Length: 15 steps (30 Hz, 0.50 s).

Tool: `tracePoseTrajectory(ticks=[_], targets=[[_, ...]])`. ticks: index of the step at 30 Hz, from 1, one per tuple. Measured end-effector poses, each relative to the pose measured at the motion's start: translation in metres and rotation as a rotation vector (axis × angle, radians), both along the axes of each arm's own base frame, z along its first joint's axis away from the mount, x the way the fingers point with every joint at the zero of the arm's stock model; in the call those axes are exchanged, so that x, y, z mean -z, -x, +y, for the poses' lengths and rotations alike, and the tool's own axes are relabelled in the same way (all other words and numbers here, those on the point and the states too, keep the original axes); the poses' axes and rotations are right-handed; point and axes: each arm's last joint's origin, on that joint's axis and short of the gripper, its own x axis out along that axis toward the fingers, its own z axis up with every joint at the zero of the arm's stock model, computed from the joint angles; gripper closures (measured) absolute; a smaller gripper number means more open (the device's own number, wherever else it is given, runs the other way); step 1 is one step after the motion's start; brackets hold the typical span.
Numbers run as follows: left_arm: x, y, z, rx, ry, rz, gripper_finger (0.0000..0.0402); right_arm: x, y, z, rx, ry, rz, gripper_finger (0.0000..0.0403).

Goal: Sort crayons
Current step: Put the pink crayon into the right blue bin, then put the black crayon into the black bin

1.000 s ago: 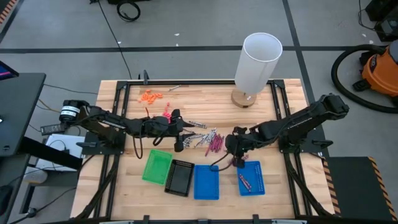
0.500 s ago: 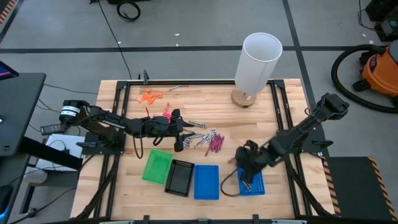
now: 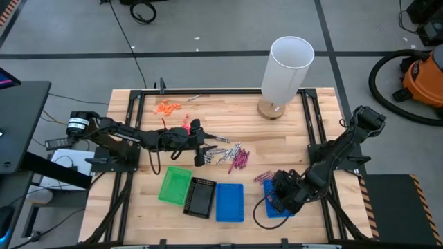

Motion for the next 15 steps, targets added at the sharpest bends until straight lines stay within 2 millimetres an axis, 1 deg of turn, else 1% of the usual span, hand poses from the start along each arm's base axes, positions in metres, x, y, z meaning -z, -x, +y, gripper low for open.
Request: tracePoseTrajectory(ticks=[3, 6, 8, 10, 12, 15], targets=[[0.0, 0.0, 0.0, 0.006, -0.014, 0.002, 0.0221, 0.004, 0.0, -0.001, -0.026, 0.022, 0.021, 0.0312], [0.0, 0.0, 0.0, 0.007, -0.016, -0.002, 0.0221, -0.001, 0.0, -0.006, -0.041, 0.009, 0.042, 0.0288], [0.0, 0.0, -0.001, 0.01, -0.021, -0.001, 0.0221, -0.011, -0.001, -0.01, -0.063, -0.019, 0.042, 0.0278], [-0.001, 0.0, -0.003, 0.021, -0.037, -0.003, 0.0221, -0.026, -0.004, -0.014, -0.082, -0.029, 0.011, 0.0274], [-0.001, -0.001, -0.006, 0.04, -0.061, -0.008, 0.0221, -0.037, -0.007, -0.021, -0.094, 0.0, -0.009, 0.0275], [0.003, -0.001, -0.011, 0.065, -0.082, -0.017, 0.0221, -0.047, -0.016, -0.033, -0.108, 0.069, -0.014, 0.0278]])
